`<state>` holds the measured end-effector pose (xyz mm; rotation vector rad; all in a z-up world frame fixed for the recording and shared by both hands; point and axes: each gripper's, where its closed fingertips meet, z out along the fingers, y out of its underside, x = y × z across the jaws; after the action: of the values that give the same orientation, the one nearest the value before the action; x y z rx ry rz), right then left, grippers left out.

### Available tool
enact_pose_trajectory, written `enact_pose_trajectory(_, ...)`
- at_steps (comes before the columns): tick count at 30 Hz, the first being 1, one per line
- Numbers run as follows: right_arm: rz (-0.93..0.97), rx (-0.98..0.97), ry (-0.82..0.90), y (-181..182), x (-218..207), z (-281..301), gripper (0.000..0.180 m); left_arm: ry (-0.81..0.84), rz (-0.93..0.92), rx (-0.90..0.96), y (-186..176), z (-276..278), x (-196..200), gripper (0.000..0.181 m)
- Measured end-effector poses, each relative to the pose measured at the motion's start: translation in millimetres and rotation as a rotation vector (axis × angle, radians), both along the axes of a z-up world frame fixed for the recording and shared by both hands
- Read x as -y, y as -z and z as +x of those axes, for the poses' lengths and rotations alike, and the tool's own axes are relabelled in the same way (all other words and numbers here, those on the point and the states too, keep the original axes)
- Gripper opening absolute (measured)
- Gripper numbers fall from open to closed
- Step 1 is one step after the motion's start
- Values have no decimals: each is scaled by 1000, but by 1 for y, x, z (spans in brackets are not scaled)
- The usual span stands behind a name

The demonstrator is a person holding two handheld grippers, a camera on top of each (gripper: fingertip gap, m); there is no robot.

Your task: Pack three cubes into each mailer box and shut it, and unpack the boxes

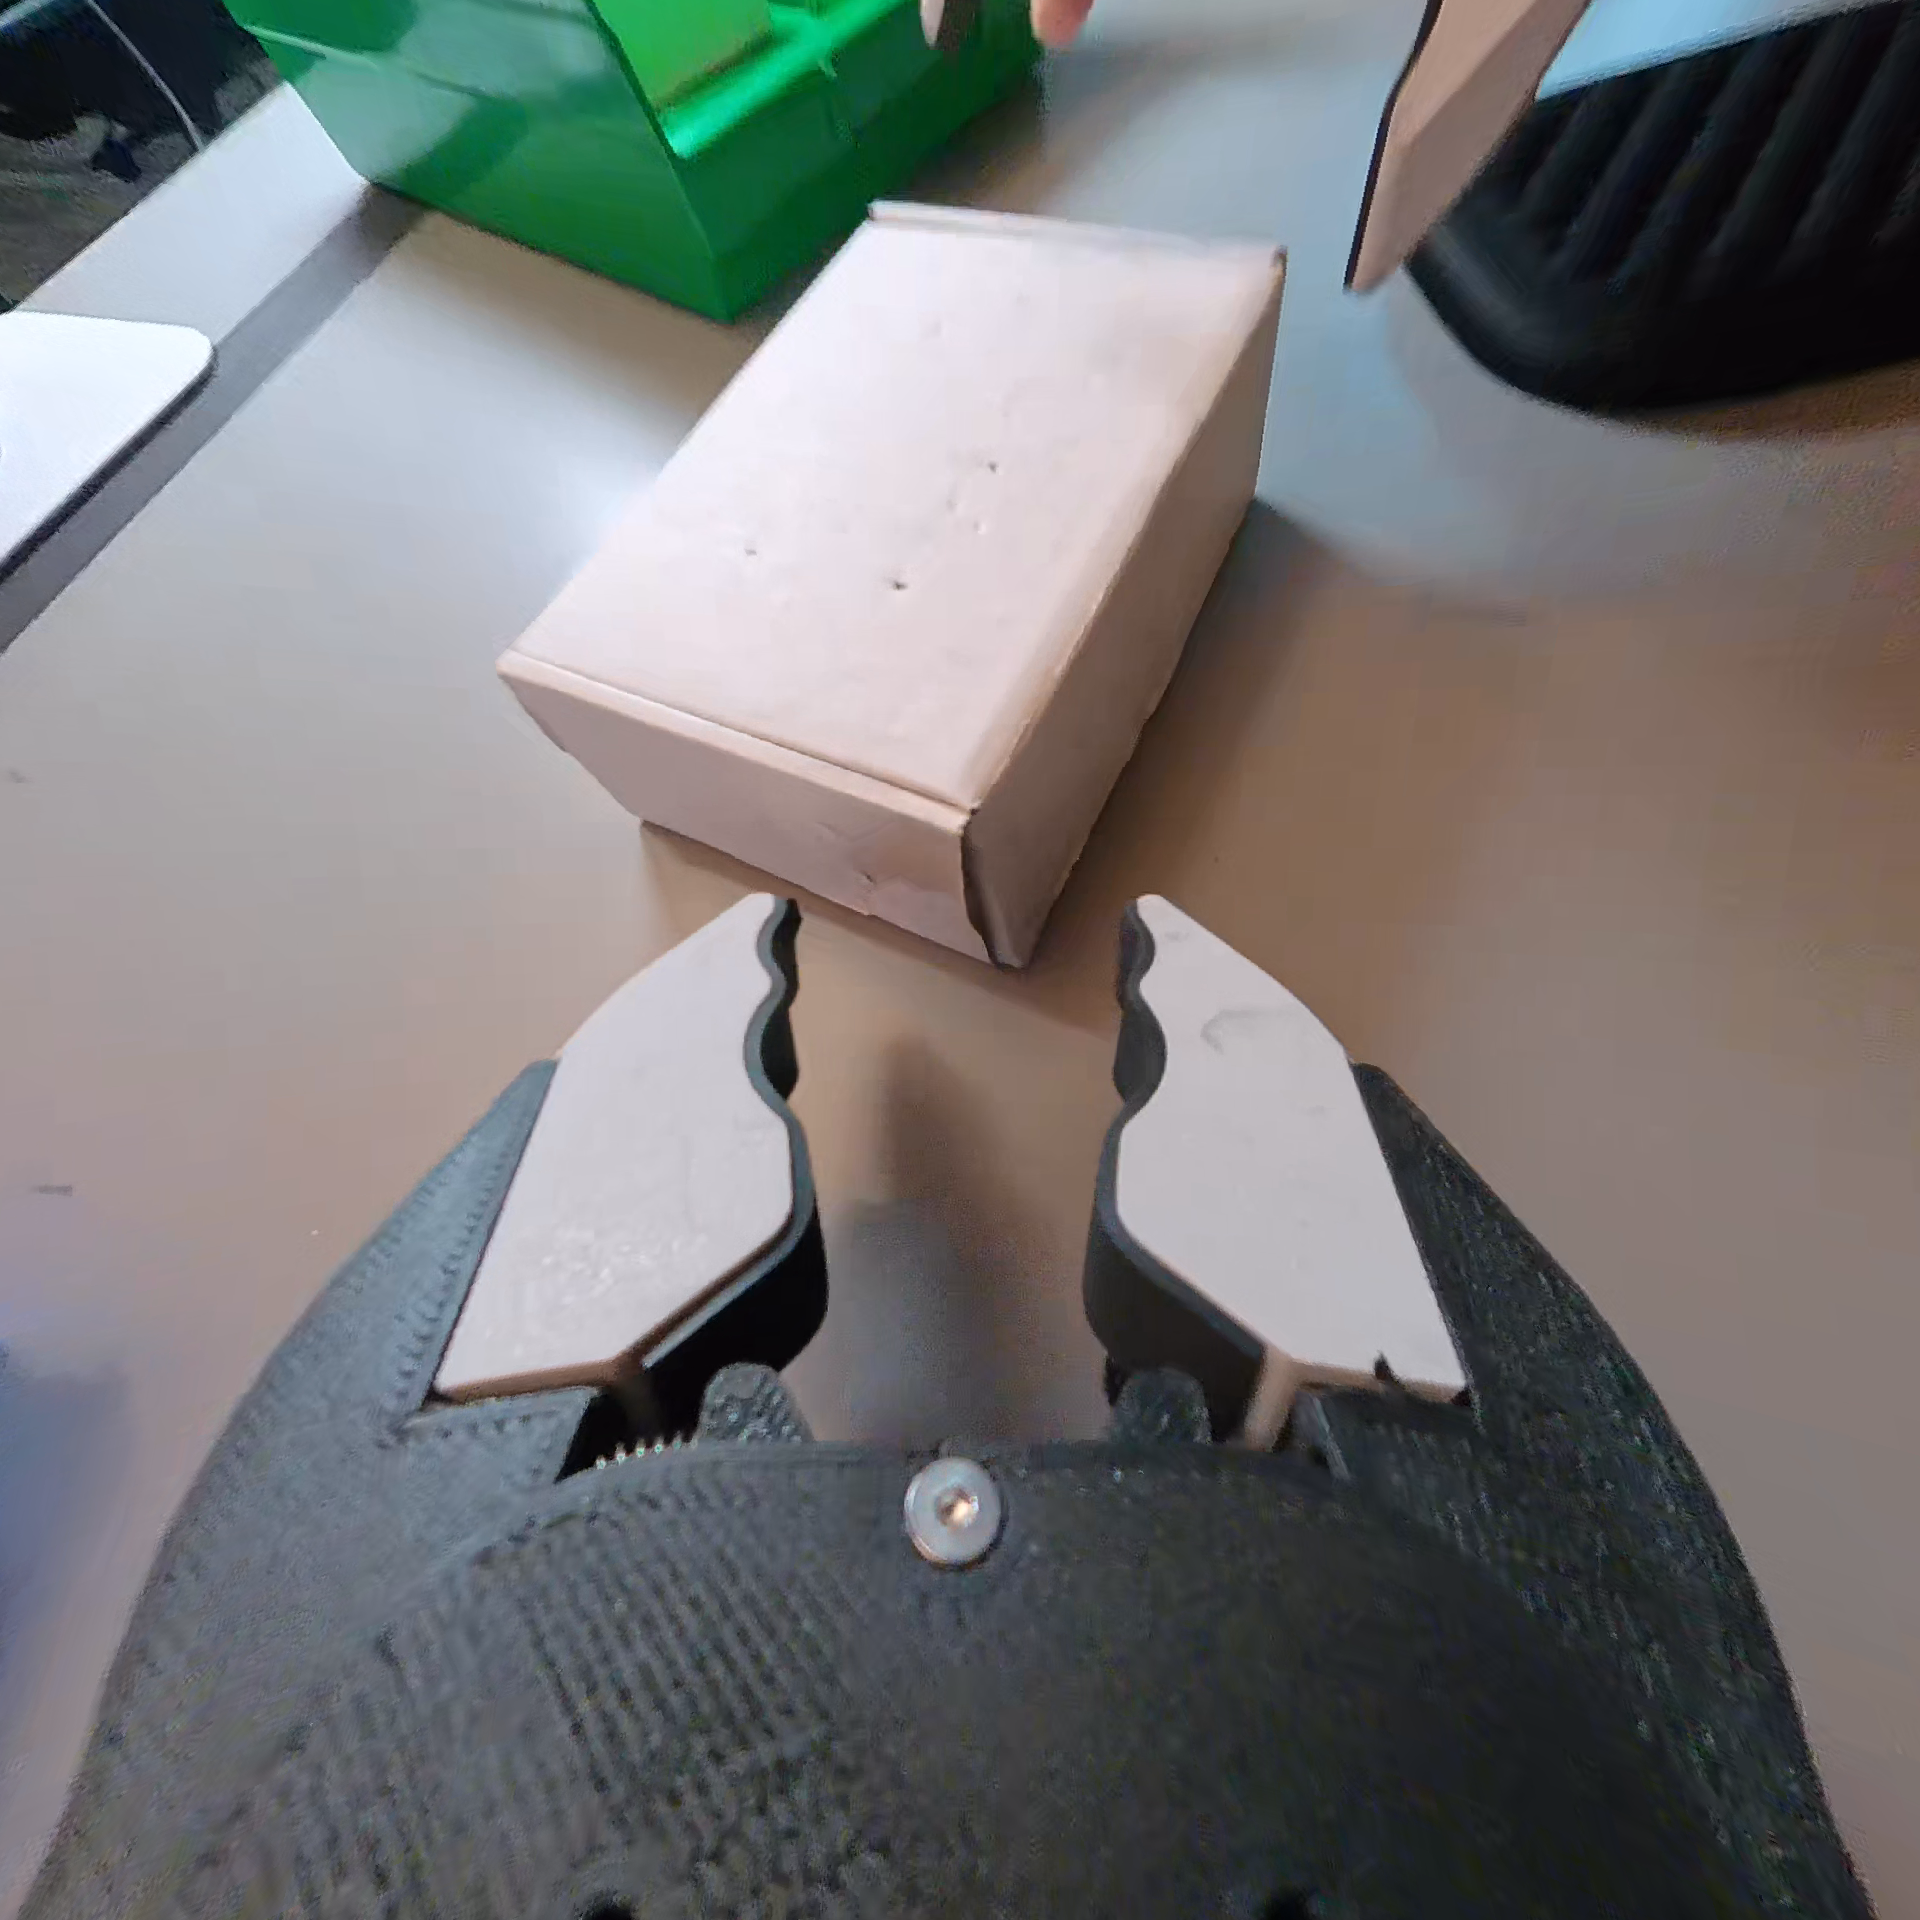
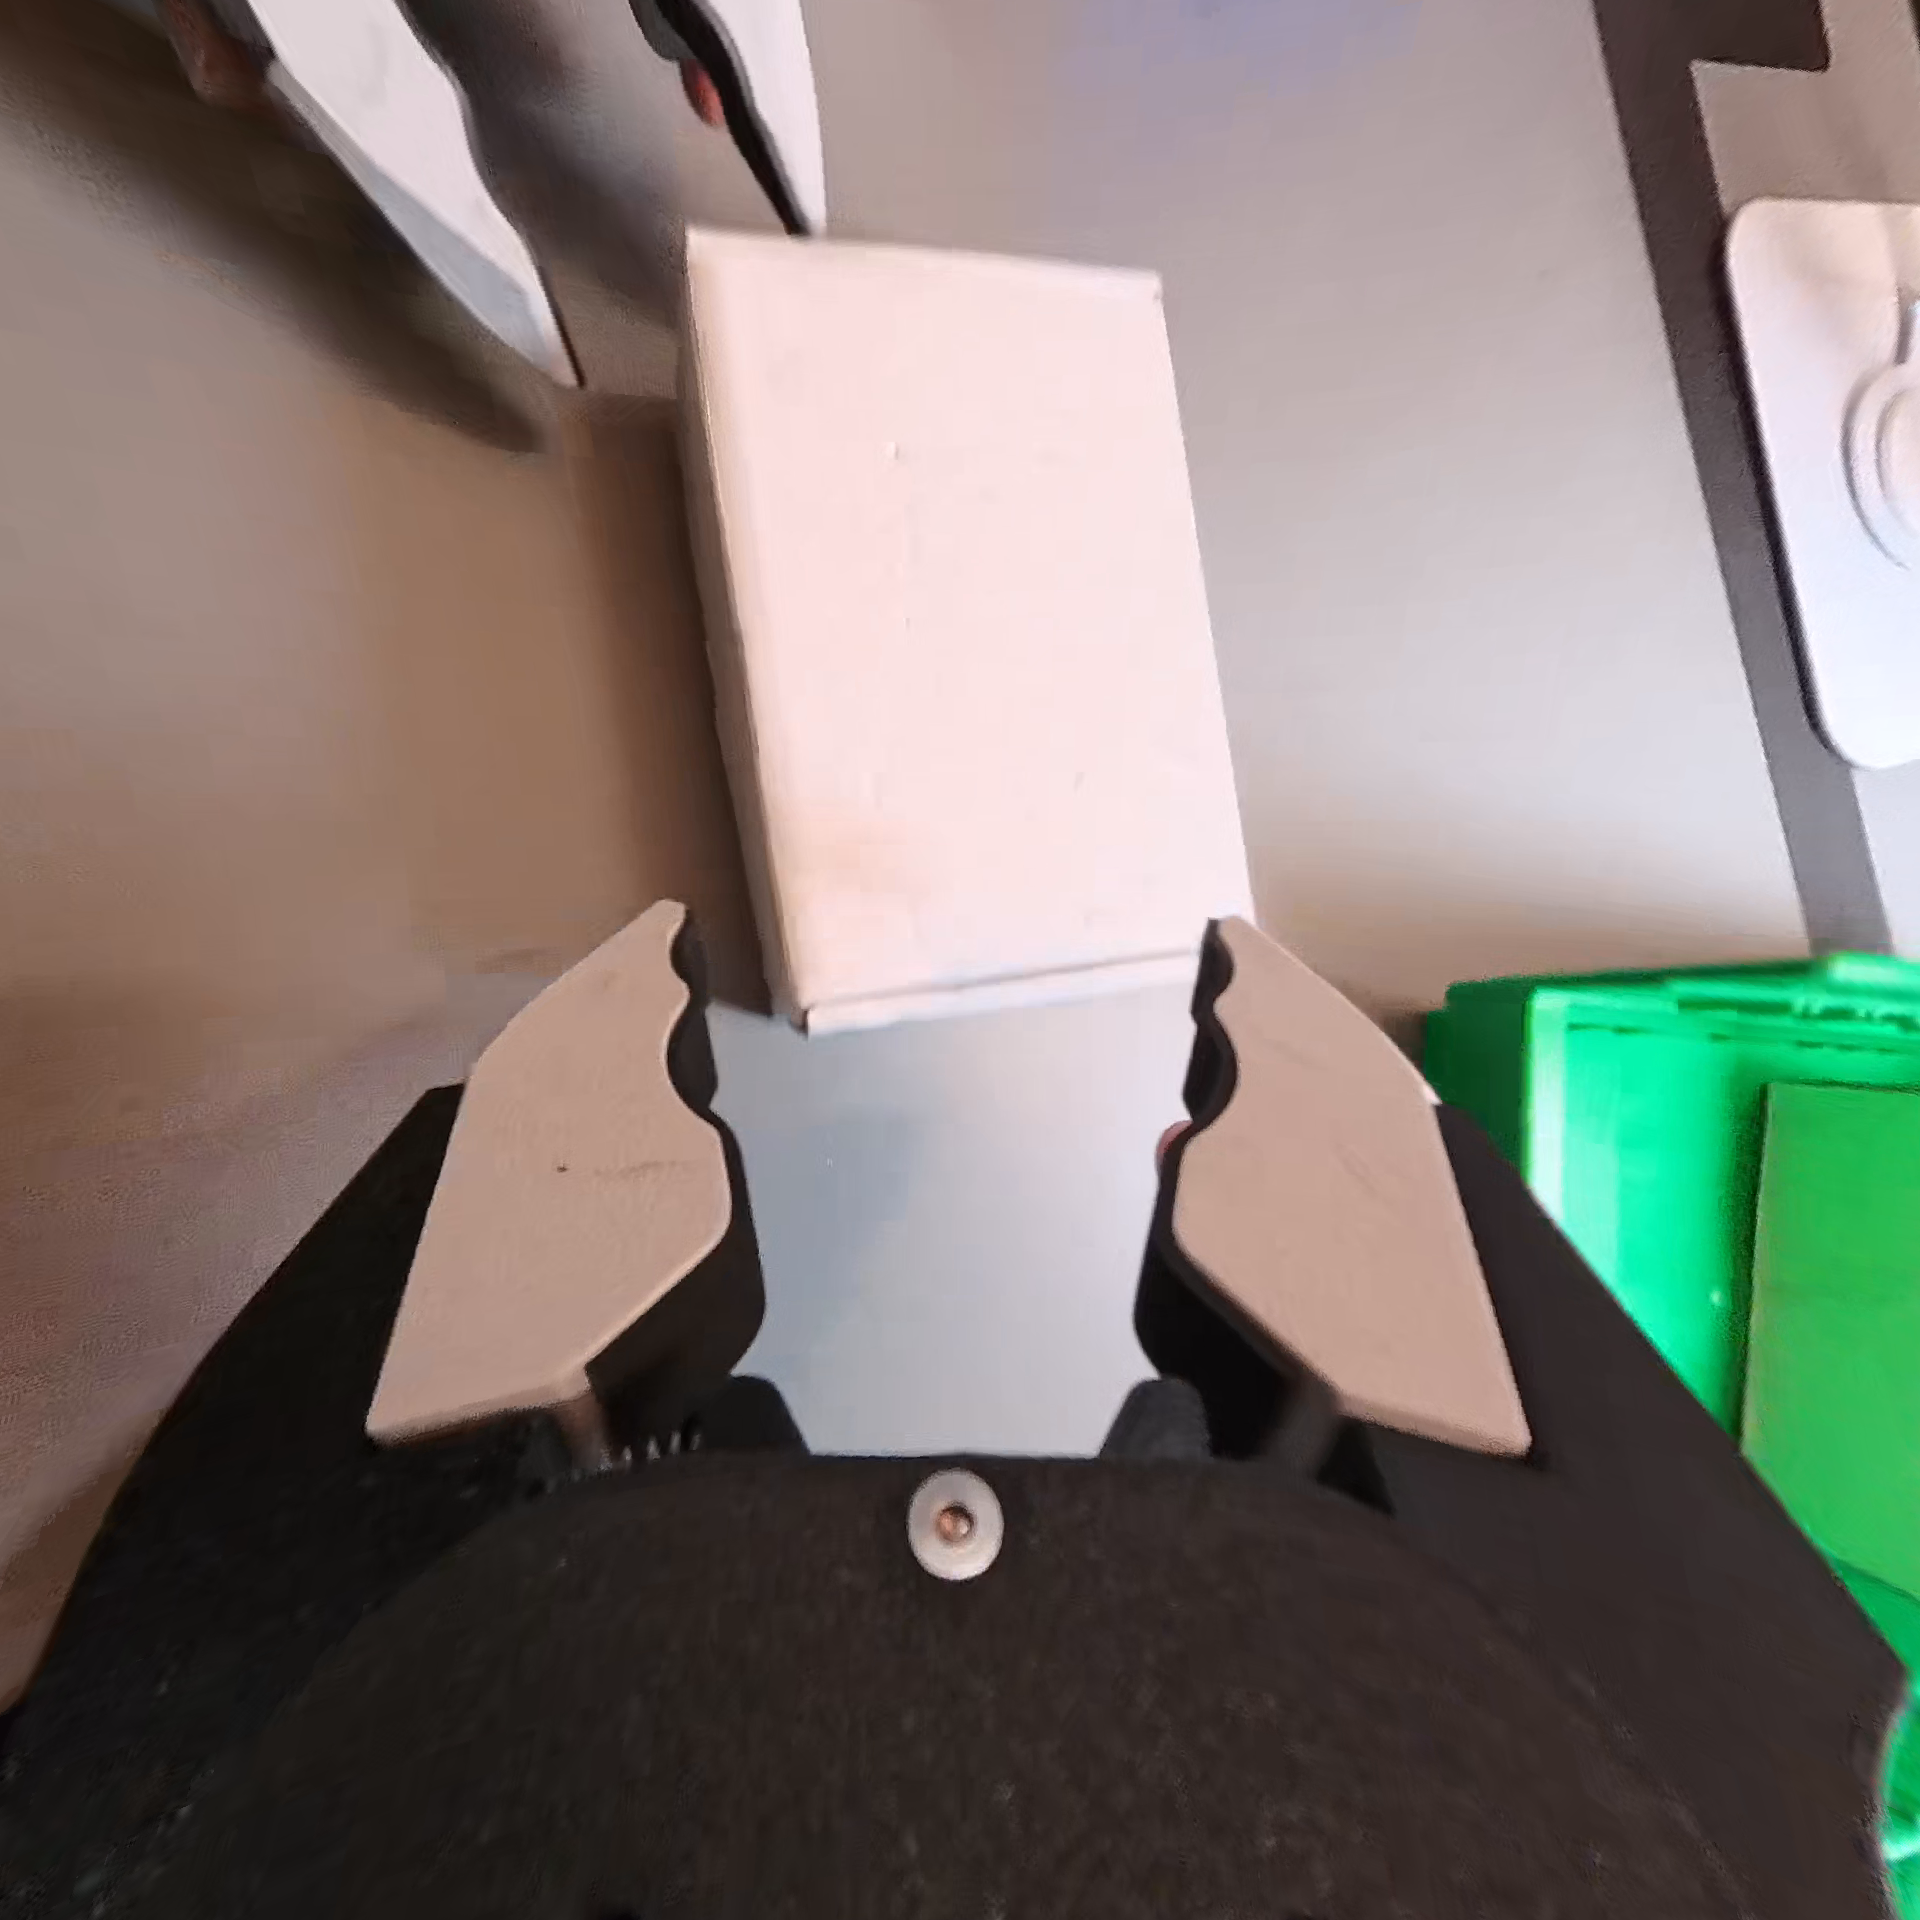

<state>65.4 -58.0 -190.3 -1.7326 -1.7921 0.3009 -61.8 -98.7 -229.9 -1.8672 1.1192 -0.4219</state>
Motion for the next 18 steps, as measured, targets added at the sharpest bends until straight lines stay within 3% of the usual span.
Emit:
enact_pose_trajectory(6,-58,205,-71,10,-10,-38,106,-42,49,134,-25,-12,-4,64)
enact_pose_trajectory(15,-219,413,-150,38,-15,-62,119,-13,8,150,-21,-10,1,75)
enact_pose_trajectory(18,-134,488,-171,48,-16,-60,123,-10,-20,181,-24,-11,2,77)
